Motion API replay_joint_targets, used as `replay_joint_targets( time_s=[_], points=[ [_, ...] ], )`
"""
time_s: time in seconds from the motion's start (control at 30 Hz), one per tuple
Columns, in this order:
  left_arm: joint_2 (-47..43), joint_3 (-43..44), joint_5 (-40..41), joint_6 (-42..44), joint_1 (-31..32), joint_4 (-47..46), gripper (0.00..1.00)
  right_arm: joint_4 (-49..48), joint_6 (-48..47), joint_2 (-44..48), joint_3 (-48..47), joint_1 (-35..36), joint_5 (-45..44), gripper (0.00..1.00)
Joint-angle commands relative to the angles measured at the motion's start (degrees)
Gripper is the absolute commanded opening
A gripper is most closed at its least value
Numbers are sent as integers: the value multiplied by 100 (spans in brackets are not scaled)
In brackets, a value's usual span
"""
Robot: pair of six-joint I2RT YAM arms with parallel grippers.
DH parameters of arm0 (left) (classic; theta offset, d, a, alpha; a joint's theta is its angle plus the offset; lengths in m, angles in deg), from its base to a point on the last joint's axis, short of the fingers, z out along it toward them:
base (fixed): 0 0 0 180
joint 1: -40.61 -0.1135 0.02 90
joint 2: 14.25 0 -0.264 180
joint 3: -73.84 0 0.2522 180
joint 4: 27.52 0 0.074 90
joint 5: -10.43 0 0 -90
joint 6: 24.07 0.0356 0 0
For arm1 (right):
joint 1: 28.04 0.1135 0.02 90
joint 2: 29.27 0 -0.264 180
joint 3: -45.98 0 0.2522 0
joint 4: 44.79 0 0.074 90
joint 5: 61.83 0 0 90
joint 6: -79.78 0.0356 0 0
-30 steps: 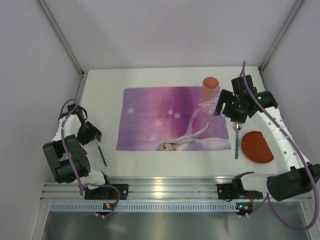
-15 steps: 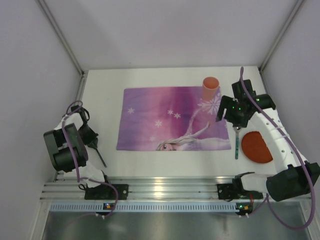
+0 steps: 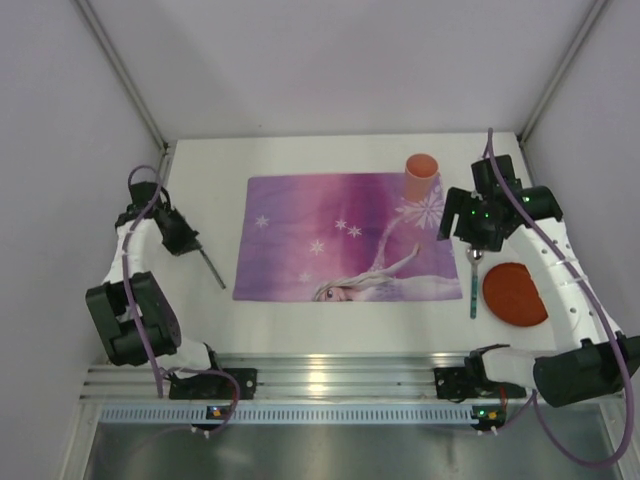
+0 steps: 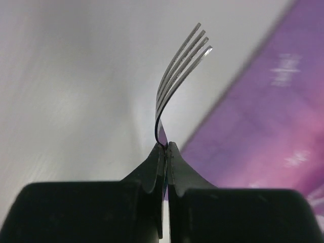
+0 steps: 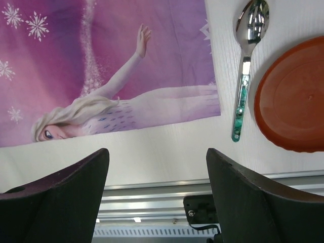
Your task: Set the dinner table for one person
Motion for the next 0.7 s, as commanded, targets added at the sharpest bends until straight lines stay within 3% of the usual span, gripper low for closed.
replay_joint_targets(
  time_s=[0.0,0.1,0.3,0.4,0.53,0.67],
  points=[
    [-283,476,-2227,-23,483,-1302,0,208,-80,383,-141,-52,-67,78],
    [225,757,-2784,-182,1123,-1822,0,330,-36,558,-10,-69,-102,78],
    [1570,1777,-2714,20,2207,-1997,0,507,140,1006,386,-192,-85,80],
    [2010,1883,-2793,-7,2260,-2314,0,472,219,1244,702,-280,126,82],
    [2520,2216,-2811,563,2269,-1913,0,498,219,1455,1098,-561,101,89],
    [2801,2279,-2705,1082,2278,-1569,0,472,27,1412,1361,-1533,143,96]
  ],
)
